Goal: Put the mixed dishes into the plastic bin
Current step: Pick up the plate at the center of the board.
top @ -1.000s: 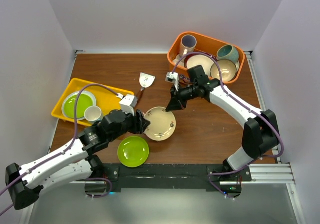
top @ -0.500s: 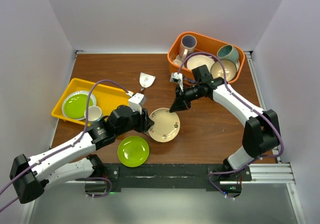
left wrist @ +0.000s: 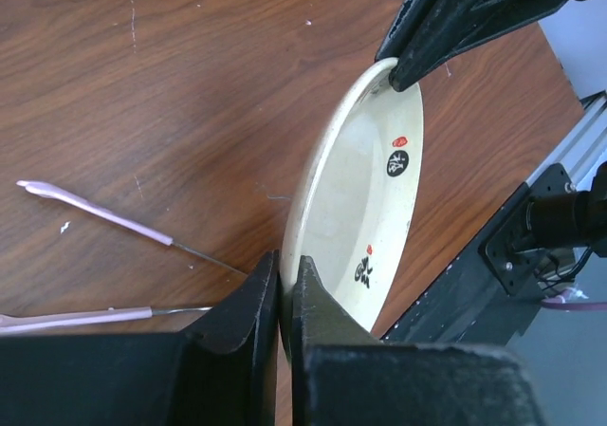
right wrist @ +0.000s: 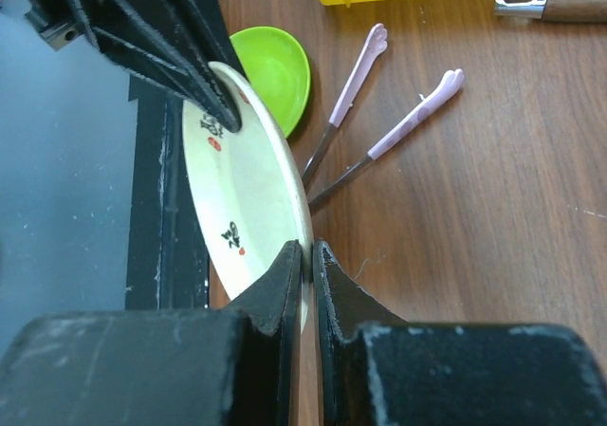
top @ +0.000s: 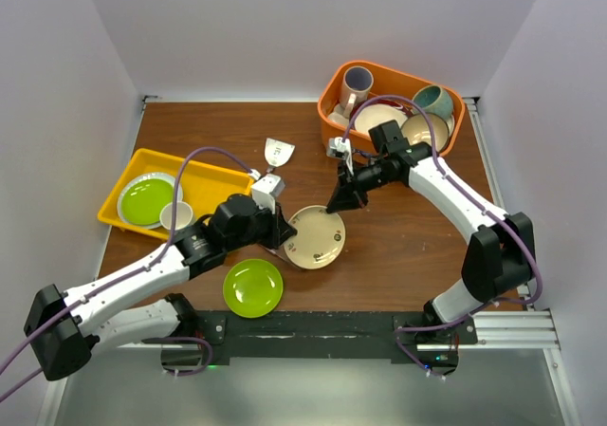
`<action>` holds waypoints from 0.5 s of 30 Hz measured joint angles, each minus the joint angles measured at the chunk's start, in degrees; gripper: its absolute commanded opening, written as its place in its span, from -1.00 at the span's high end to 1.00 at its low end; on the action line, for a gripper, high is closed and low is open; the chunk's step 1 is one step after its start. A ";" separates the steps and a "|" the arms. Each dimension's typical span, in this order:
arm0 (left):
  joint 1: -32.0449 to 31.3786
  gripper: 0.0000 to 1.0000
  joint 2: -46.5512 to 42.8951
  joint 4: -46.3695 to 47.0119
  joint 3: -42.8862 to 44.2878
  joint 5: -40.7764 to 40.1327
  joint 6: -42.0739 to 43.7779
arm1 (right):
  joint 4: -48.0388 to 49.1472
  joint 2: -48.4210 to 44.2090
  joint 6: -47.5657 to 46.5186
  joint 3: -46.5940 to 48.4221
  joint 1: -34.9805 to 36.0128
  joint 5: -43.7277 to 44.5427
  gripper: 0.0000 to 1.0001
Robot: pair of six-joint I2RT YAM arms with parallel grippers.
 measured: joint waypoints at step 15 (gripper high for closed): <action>3.63 1.00 -2.47 3.45 -1.97 1.51 -10.84 | -14.45 -1.16 -14.08 15.06 0.02 7.23 -0.58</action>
